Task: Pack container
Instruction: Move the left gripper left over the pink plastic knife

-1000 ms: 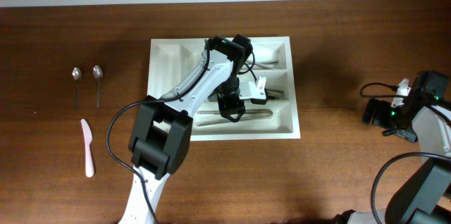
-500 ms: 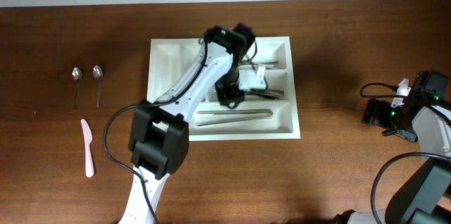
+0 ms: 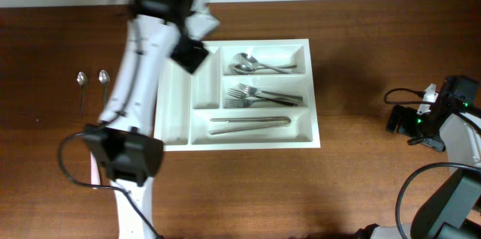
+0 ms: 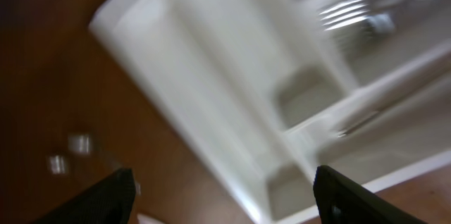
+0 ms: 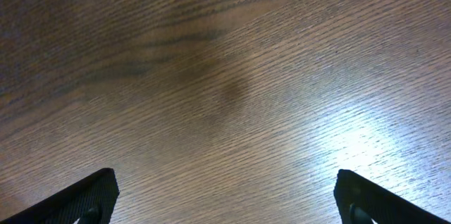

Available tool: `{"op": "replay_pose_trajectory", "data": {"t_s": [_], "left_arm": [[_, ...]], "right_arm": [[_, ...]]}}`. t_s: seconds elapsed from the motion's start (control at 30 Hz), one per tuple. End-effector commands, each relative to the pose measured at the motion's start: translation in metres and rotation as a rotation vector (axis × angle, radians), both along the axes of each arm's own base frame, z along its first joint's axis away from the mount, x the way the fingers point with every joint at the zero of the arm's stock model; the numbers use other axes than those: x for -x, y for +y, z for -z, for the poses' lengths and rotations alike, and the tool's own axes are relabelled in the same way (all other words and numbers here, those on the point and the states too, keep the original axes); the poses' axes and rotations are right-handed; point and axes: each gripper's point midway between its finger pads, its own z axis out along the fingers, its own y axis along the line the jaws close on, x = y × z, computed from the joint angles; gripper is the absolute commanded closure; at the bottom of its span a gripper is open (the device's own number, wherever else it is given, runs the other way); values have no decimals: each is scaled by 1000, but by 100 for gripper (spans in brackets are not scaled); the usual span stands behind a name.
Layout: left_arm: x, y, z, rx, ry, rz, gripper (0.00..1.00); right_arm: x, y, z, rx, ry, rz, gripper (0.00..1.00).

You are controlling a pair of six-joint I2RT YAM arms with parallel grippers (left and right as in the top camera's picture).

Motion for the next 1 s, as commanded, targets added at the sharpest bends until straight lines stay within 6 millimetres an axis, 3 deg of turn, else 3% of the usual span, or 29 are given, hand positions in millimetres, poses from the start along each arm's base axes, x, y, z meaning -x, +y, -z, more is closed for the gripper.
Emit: {"op": "replay_pose_trajectory", "data": {"t_s": [0.0,0.17,0.27,0.4,0.5,0.63,0.73,0.97], "left_arm": [[5,57,-8,46,21,-283,17],[10,100,-6,145,61,-533,9],[10,102,-8,255,83,-566,1],[22,108,-14,257,85,-582,1],[44,113,-18,212,102,-592,1],[90,114,-16,191,161,-610,1],[111,119,-12,201,144,-645,1],[160,145,30,210,146,-803,1]], "right_arm": [[1,-2,-5,12,-9,15,1],[1,-2,-5,12,-9,15,1],[1,-2,-5,12,-9,15,1],[1,-2,-5,12,-9,15,1],[1,-2,-5,12,-9,15,1],[1,-2,-5,12,-9,15,1],[1,-2,-5,12,-9,15,1],[1,-2,-5,12,-9,15,1]]}}
